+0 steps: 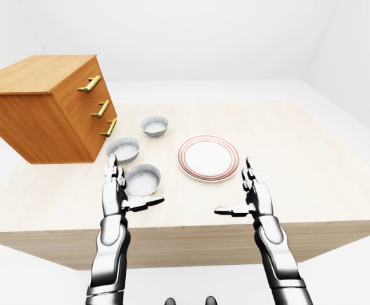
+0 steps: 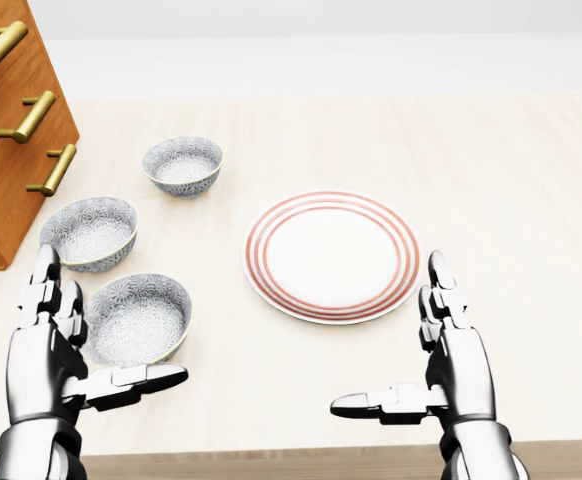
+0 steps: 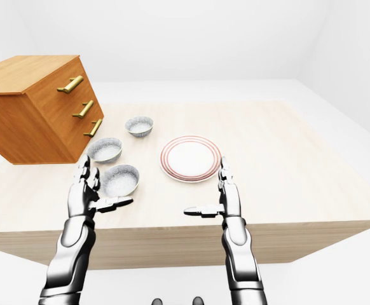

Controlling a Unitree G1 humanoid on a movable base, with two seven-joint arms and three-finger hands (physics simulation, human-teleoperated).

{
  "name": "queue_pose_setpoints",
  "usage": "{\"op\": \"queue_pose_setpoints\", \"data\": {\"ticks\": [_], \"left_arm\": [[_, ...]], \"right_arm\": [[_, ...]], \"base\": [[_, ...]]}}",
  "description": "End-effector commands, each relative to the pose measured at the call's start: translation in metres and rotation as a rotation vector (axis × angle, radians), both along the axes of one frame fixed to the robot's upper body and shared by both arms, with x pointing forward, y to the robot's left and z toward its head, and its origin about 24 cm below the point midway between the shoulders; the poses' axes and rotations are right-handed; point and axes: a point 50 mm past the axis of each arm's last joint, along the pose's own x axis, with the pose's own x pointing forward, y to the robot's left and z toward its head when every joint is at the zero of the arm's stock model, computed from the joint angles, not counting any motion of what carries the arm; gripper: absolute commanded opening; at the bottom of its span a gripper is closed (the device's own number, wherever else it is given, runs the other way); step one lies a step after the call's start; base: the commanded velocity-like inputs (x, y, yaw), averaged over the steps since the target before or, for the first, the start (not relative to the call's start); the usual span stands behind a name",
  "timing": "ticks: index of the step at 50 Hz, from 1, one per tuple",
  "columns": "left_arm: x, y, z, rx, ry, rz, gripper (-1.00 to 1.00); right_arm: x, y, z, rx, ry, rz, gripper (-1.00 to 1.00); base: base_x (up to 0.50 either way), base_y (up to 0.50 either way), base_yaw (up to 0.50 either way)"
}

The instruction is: Put the bowl at the front on the plate.

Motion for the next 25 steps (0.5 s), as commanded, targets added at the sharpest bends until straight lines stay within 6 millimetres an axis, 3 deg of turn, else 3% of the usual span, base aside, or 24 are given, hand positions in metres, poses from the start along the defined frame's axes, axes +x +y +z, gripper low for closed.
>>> {"op": "queue_pose_setpoints", "data": {"ticks": [1, 11, 16, 25], "left_arm": [[-0.003, 0.022, 0.018, -0.021, -0.073, 0.2, 1.0], [-0.026, 0.047, 0.044, -0.058, -0.195, 0.362, 1.0], [-0.029, 0.066, 0.043, -0.012, -0.176, 0.598, 1.0], [-0.042, 0.094, 0.048, -0.066, -0.206, 0.707, 1.0]], "right_arm": [[0.0, -0.001, 0.0, -0.003, -0.004, -0.01, 1.0], [-0.001, -0.001, 0.001, -0.004, -0.008, -0.008, 1.0], [-0.001, -0.001, 0.0, -0.015, -0.007, -0.013, 1.0], [0.0, -0.002, -0.001, -0.014, -0.003, -0.02, 1.0]], "base": [[0.0, 0.0, 0.0], [0.0, 0.0, 0.0], [0.0, 0.0, 0.0], [0.0, 0.0, 0.0]]}}
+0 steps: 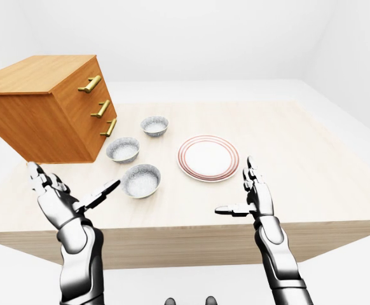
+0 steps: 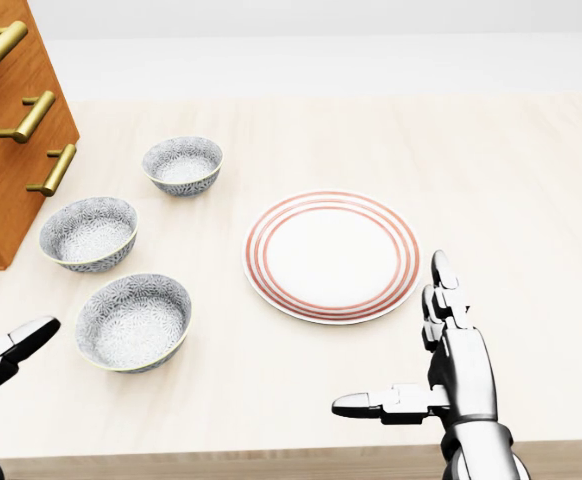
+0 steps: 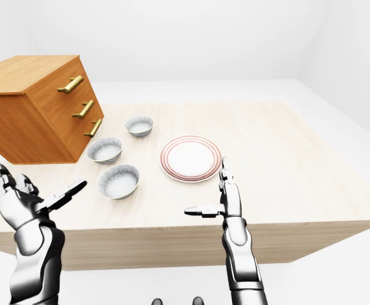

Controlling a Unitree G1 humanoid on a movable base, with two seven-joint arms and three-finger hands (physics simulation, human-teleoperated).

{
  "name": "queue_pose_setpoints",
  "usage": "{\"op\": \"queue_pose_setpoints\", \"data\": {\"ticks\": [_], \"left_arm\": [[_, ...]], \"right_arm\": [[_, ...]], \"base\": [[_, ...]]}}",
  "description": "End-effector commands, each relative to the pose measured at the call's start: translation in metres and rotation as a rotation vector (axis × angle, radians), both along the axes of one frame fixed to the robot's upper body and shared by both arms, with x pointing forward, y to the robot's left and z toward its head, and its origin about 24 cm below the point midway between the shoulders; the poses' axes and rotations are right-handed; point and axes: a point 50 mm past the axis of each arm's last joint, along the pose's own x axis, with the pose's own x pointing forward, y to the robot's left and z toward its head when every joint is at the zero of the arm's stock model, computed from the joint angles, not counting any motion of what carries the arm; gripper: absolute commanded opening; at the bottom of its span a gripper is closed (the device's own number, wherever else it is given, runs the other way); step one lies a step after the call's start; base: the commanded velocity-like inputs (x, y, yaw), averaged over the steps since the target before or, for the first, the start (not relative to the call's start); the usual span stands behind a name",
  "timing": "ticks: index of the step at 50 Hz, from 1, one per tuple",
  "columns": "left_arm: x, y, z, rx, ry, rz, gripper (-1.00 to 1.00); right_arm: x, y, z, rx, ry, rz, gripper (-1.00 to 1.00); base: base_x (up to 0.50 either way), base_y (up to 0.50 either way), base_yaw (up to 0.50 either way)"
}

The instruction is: Put the bowl at the front on the plate.

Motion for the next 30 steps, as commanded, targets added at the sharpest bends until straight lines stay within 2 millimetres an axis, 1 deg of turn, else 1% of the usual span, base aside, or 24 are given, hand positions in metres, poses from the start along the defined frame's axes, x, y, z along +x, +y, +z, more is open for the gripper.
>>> {"op": "queue_pose_setpoints", "data": {"ticks": [1, 4, 5, 9, 11, 12, 14, 15, 17, 18, 19, 21, 25, 30], "left_arm": [[-0.017, 0.033, 0.008, -0.03, -0.041, 0.195, 1.0], [-0.026, 0.039, 0.01, -0.039, -0.055, 0.219, 1.0], [-0.032, 0.039, 0.015, -0.032, -0.082, 0.226, 1.0], [-0.043, 0.042, 0.012, -0.032, -0.071, 0.26, 1.0], [-0.045, 0.045, 0.009, -0.047, -0.065, 0.272, 1.0], [-0.046, 0.046, 0.011, -0.033, -0.067, 0.28, 1.0], [-0.048, 0.05, 0.007, -0.04, -0.048, 0.302, 1.0], [-0.052, 0.052, 0.01, -0.047, -0.069, 0.312, 1.0], [-0.054, 0.055, 0.01, -0.04, -0.063, 0.327, 1.0], [-0.055, 0.058, 0.005, -0.066, -0.055, 0.34, 1.0], [-0.056, 0.059, 0.006, -0.066, -0.061, 0.338, 1.0], [-0.056, 0.06, 0.007, -0.07, -0.068, 0.342, 1.0], [-0.055, 0.067, 0.003, -0.112, -0.067, 0.353, 1.0], [-0.054, 0.067, 0.001, -0.097, -0.047, 0.35, 1.0]], "right_arm": [[0.0, -0.001, -0.001, -0.004, 0.003, -0.008, 1.0], [0.0, 0.0, 0.001, -0.007, 0.004, -0.008, 1.0], [0.0, 0.0, 0.0, -0.007, 0.004, -0.008, 1.0], [0.001, 0.001, -0.001, -0.016, 0.009, -0.003, 1.0], [0.001, 0.001, -0.002, -0.017, 0.009, -0.002, 1.0], [0.001, 0.0, -0.001, -0.014, 0.008, -0.003, 1.0], [0.001, 0.0, -0.001, -0.01, 0.007, -0.007, 1.0], [0.001, 0.0, -0.001, -0.01, 0.008, -0.007, 1.0], [0.001, 0.0, -0.002, -0.01, 0.007, -0.007, 1.0], [0.001, 0.0, -0.003, -0.009, 0.007, -0.007, 1.0], [0.001, -0.001, -0.003, -0.009, 0.007, -0.007, 1.0], [0.001, -0.001, -0.003, -0.01, 0.008, -0.007, 1.0], [0.0, 0.0, -0.001, -0.011, 0.007, -0.011, 1.0], [0.0, 0.0, -0.001, -0.012, 0.007, -0.009, 1.0]], "base": [[0.0, 0.0, 0.0], [0.0, 0.0, 0.0], [0.0, 0.0, 0.0], [0.0, 0.0, 0.0], [0.0, 0.0, 0.0], [0.0, 0.0, 0.0], [0.0, 0.0, 0.0], [0.0, 0.0, 0.0], [0.0, 0.0, 0.0], [0.0, 0.0, 0.0], [0.0, 0.0, 0.0], [0.0, 0.0, 0.0], [0.0, 0.0, 0.0], [0.0, 0.0, 0.0]]}}
